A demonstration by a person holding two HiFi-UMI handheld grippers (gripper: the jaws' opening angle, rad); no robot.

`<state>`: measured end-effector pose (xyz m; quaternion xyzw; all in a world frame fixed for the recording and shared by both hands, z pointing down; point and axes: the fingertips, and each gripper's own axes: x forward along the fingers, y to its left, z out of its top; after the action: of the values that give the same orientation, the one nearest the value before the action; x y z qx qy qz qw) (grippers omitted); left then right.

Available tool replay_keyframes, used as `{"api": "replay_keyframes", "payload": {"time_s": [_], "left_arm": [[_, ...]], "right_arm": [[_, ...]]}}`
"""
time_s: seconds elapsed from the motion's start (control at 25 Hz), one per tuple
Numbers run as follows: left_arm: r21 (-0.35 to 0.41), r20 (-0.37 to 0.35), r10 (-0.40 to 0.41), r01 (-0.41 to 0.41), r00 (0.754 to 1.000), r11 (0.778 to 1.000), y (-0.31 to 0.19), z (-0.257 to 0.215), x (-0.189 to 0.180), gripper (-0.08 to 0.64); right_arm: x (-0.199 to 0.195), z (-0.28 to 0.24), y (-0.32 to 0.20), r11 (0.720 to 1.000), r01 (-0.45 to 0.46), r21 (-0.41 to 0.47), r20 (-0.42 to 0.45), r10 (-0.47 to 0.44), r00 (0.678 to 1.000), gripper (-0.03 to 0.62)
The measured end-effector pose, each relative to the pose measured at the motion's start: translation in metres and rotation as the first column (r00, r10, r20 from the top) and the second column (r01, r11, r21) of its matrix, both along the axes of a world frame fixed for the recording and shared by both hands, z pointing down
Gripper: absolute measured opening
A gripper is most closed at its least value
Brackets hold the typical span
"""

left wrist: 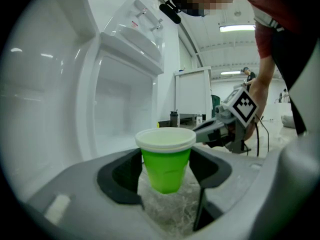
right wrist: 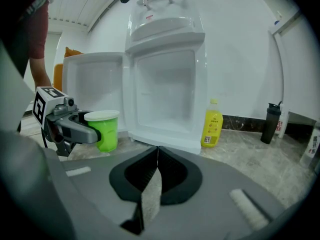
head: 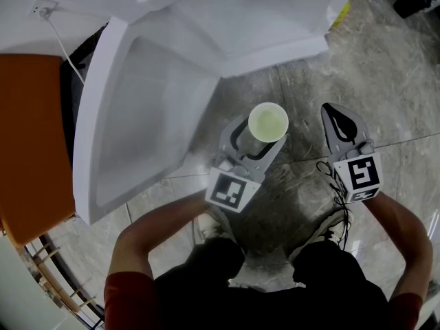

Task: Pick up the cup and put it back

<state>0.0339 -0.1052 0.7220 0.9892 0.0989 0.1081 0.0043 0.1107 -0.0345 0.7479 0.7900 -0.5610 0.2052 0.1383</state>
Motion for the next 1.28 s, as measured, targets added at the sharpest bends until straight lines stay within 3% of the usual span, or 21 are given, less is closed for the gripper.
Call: {"api": "replay_keyframes", "payload": {"time_s": [0.36, 0.72, 1.28], "left_arm": [[0.008, 0.012, -0.01, 0.01, 1.0, 1.0, -0.005, 0.006, 0.007, 0.291], [-0.008, 0.012, -0.047, 0.047, 0.999, 0.999, -0.021, 0.013, 0.027, 0.291], [0.013, -0.016, -0.116, 0.117, 0.993, 0.993, -0.051, 0.009, 0.072, 0.291]], "right_arm": [[0.001, 0.006, 0.002, 1.0, 0.006, -0.013, 0.007, -0.006, 1.0, 0.002], [0.01, 0.007, -0.002, 0.998, -0.029, 0.054, 0.012, 0.028, 1.0, 0.003], [0.016, 0.022, 0.005, 0.999, -0.034, 0.012, 0.035, 0.034, 0.999, 0.002]]}}
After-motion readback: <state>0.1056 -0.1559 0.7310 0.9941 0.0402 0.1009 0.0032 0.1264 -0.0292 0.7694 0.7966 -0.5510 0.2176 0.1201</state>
